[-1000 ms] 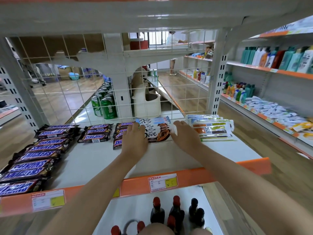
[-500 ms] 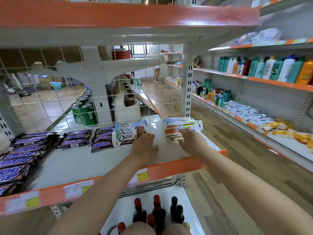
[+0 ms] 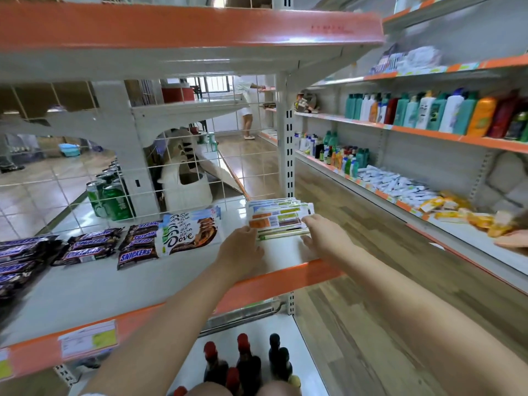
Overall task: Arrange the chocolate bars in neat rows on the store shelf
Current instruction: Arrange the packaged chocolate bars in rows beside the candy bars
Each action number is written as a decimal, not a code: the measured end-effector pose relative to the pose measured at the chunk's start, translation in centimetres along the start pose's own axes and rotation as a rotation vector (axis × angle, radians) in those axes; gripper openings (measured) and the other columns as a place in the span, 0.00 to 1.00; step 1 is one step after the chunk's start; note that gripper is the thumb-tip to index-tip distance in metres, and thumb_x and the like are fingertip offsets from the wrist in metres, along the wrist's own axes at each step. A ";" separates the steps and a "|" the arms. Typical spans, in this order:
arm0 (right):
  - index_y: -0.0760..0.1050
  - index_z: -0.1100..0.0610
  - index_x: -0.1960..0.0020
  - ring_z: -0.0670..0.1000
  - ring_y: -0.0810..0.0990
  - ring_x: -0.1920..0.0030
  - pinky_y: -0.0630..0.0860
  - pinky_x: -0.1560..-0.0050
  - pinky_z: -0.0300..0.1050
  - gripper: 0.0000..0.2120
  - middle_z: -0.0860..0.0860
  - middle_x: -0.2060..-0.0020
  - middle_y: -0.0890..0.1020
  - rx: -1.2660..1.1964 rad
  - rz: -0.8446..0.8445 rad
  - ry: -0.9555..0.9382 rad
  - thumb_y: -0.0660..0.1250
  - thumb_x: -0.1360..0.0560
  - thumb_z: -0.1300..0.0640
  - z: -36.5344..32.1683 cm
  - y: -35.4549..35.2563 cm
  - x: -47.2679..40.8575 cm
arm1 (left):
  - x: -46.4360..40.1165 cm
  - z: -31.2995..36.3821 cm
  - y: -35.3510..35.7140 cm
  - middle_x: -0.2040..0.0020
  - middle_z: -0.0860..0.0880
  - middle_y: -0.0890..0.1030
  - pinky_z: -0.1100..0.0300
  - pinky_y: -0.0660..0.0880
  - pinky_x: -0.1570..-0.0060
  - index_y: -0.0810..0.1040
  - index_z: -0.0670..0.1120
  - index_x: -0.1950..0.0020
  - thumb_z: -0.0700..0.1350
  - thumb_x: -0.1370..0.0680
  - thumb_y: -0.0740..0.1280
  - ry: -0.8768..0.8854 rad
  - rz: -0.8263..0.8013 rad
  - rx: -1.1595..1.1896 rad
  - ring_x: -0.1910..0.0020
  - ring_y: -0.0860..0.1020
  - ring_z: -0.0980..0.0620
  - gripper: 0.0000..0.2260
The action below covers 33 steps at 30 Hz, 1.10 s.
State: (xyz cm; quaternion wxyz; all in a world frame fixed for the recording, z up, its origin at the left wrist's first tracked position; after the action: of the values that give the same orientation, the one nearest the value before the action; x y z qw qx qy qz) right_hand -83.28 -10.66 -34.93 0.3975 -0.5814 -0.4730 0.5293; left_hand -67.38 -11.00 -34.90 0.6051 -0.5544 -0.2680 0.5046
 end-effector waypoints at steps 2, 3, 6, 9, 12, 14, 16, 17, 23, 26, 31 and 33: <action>0.70 0.59 0.38 0.59 0.75 0.42 0.72 0.48 0.50 0.16 0.55 0.42 0.75 0.022 -0.013 -0.011 0.61 0.25 0.57 0.0 0.1 -0.8 | -0.4 -0.1 0.0 0.41 0.46 0.75 0.55 0.73 0.47 0.72 0.42 0.39 0.45 0.23 0.59 0.006 0.015 0.017 0.43 0.74 0.48 0.14; 0.70 0.59 0.39 0.59 0.75 0.43 0.72 0.49 0.50 0.16 0.56 0.42 0.75 0.034 -0.015 -0.022 0.61 0.26 0.58 0.0 0.2 -1.3 | -0.6 -0.2 0.0 0.41 0.46 0.75 0.55 0.73 0.47 0.72 0.42 0.40 0.45 0.23 0.59 0.007 0.018 0.021 0.43 0.74 0.48 0.14; 0.70 0.60 0.43 0.60 0.75 0.45 0.72 0.52 0.50 0.13 0.56 0.45 0.75 0.056 -0.002 -0.051 0.60 0.26 0.60 -0.6 -0.1 -2.7 | -1.4 -0.7 -0.1 0.40 0.46 0.75 0.54 0.74 0.46 0.73 0.41 0.39 0.45 0.23 0.59 0.003 0.024 0.016 0.42 0.74 0.48 0.15; 0.70 0.60 0.45 0.60 0.75 0.46 0.69 0.55 0.47 0.11 0.57 0.45 0.75 0.123 -0.005 -0.104 0.59 0.26 0.61 -1.8 -0.1 -3.9 | -1.8 -1.4 -0.1 0.39 0.45 0.75 0.55 0.72 0.46 0.72 0.42 0.37 0.45 0.22 0.58 -0.010 0.030 0.017 0.41 0.73 0.48 0.15; 0.70 0.60 0.44 0.59 0.76 0.46 0.63 0.59 0.45 0.12 0.55 0.45 0.75 0.241 -0.025 -0.187 0.60 0.27 0.62 -3.1 0.4 -4.8 | -1.9 -2.0 -0.1 0.37 0.45 0.74 0.56 0.70 0.44 0.70 0.42 0.34 0.46 0.21 0.59 -0.004 0.034 0.008 0.38 0.71 0.48 0.17; 0.71 0.60 0.43 0.58 0.76 0.46 0.64 0.60 0.45 0.13 0.55 0.46 0.75 0.285 -0.048 -0.231 0.60 0.28 0.63 -3.7 0.7 -5.3 | -2.0 -2.1 -0.1 0.36 0.45 0.73 0.57 0.70 0.43 0.69 0.43 0.33 0.46 0.21 0.59 0.007 0.041 0.017 0.37 0.71 0.48 0.17; 0.71 0.61 0.43 0.58 0.76 0.47 0.66 0.61 0.45 0.14 0.56 0.45 0.74 0.296 -0.104 -0.258 0.61 0.29 0.64 -4.1 1.0 -5.8 | -2.2 -2.3 0.0 0.36 0.45 0.74 0.57 0.70 0.43 0.70 0.43 0.33 0.47 0.21 0.59 0.016 0.047 0.020 0.37 0.71 0.48 0.17; 0.71 0.60 0.43 0.58 0.76 0.47 0.67 0.62 0.45 0.14 0.56 0.45 0.73 0.297 -0.137 -0.265 0.61 0.29 0.64 -4.2 1.1 -6.0 | -2.3 -2.4 0.0 0.36 0.45 0.74 0.58 0.70 0.43 0.70 0.43 0.33 0.47 0.21 0.59 0.019 0.050 0.020 0.38 0.71 0.48 0.17; 0.73 0.59 0.41 0.56 0.75 0.45 0.71 0.59 0.47 0.17 0.54 0.44 0.71 0.347 -0.201 -0.306 0.68 0.29 0.58 -5.0 1.0 -6.8 | -2.8 -2.6 0.1 0.36 0.46 0.73 0.59 0.70 0.44 0.69 0.43 0.32 0.47 0.20 0.58 0.035 0.053 0.017 0.37 0.71 0.49 0.17; 0.73 0.59 0.40 0.55 0.75 0.45 0.72 0.58 0.47 0.19 0.54 0.44 0.72 0.363 -0.177 -0.317 0.70 0.30 0.57 -5.4 0.9 -6.8 | -3.0 -2.7 0.1 0.36 0.46 0.74 0.58 0.69 0.43 0.70 0.43 0.33 0.47 0.20 0.59 0.051 0.059 0.012 0.38 0.71 0.49 0.17; 0.71 0.60 0.41 0.56 0.74 0.45 0.69 0.60 0.47 0.22 0.55 0.44 0.71 0.327 -0.127 -0.284 0.72 0.32 0.56 -4.9 0.8 -6.5 | -3.0 -3.3 0.2 0.35 0.46 0.73 0.57 0.69 0.41 0.69 0.42 0.33 0.47 0.21 0.59 0.037 0.056 -0.009 0.37 0.71 0.48 0.18; 0.71 0.61 0.42 0.56 0.74 0.45 0.69 0.60 0.46 0.21 0.56 0.44 0.71 0.309 -0.115 -0.265 0.71 0.32 0.55 -4.6 0.7 -6.1 | -2.9 -3.3 0.0 0.35 0.46 0.73 0.58 0.69 0.41 0.69 0.42 0.33 0.47 0.21 0.60 0.039 0.061 -0.016 0.36 0.70 0.49 0.18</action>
State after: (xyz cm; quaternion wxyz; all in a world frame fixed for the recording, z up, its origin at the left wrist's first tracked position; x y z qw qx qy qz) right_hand -78.55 -16.59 -33.55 0.4459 -0.4110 -0.4667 0.6438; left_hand -65.43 -14.94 -35.03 0.5900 -0.5770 -0.2431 0.5097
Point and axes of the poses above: each hand's wrist, its own x-axis away from the middle knuckle, its own y-axis out of the palm, z = x × y, the point moved 10 cm from there along -x, towards the middle knuckle
